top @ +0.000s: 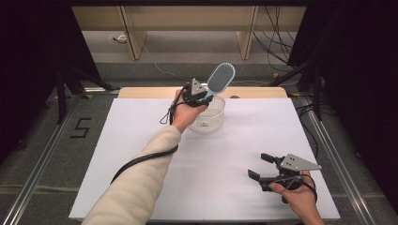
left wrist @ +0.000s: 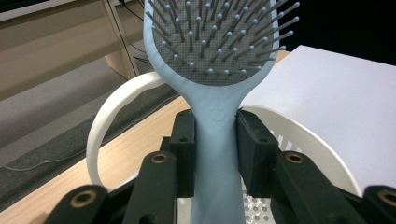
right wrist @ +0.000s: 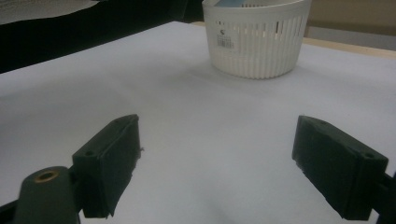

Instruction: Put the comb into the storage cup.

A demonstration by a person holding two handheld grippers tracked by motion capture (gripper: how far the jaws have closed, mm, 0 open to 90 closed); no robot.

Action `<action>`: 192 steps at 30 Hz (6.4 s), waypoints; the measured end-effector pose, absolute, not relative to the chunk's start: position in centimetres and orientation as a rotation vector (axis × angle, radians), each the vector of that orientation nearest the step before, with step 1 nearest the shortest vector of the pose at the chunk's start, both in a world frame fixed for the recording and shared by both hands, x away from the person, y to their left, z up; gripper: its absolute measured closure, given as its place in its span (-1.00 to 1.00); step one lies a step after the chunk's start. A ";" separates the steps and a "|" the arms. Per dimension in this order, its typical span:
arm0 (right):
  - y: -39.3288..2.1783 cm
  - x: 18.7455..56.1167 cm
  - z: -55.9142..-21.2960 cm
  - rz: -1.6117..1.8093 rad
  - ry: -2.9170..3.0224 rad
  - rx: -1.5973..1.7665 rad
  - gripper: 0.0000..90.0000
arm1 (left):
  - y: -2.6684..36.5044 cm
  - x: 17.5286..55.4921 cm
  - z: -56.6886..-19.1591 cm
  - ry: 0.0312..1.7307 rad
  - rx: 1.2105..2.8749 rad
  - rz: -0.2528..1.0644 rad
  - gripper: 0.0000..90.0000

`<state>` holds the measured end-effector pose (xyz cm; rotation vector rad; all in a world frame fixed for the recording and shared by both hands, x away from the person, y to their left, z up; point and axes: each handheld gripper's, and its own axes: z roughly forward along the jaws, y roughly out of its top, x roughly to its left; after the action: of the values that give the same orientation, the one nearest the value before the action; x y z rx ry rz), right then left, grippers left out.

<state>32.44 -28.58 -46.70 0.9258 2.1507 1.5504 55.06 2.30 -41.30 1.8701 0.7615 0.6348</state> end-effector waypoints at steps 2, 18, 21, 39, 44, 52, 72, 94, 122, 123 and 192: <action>-28.6 32.5 -46.7 1.550 2.151 0.923 -0.64 | 2.2 55.0 -41.3 0.763 1.868 0.632 0.54; -28.6 32.4 -46.7 1.550 2.151 0.922 -0.64 | 1.6 54.9 -41.8 0.747 1.890 0.618 0.54; -28.6 32.4 -46.7 1.549 2.154 0.925 -0.64 | 1.5 54.8 -41.9 0.744 1.893 0.618 0.54; -28.6 32.4 -46.7 1.552 2.151 0.922 -0.64 | 0.9 54.7 -42.4 0.733 1.914 0.607 0.54; -28.6 32.4 -46.7 1.551 2.152 0.922 -0.64 | 0.8 54.6 -42.5 0.732 1.922 0.604 0.54; -28.7 32.4 -46.7 1.548 2.152 0.923 -0.64 | 1.4 54.3 -42.4 0.751 1.930 0.604 0.37; -28.5 32.4 -46.7 1.541 2.156 0.921 -0.64 | 4.1 52.4 -40.5 0.838 1.935 0.562 -0.34; -28.4 32.4 -46.7 1.529 2.158 0.925 -0.64 | 7.7 49.3 -39.9 0.871 2.001 0.611 -0.66; -28.4 32.5 -46.8 1.524 2.154 0.934 -0.64 | 12.2 45.7 -41.5 0.917 1.907 0.554 -0.72; -28.4 32.5 -46.8 1.523 2.155 0.932 -0.64 | 12.2 45.6 -41.5 0.919 1.906 0.556 -0.72; -28.4 32.3 -46.6 1.525 2.153 0.922 -0.64 | 18.0 38.5 -43.9 0.924 1.857 0.556 -0.68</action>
<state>32.34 -28.39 -46.63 0.9220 2.1532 1.5250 38.47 18.04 -43.90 1.8571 0.9244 0.5562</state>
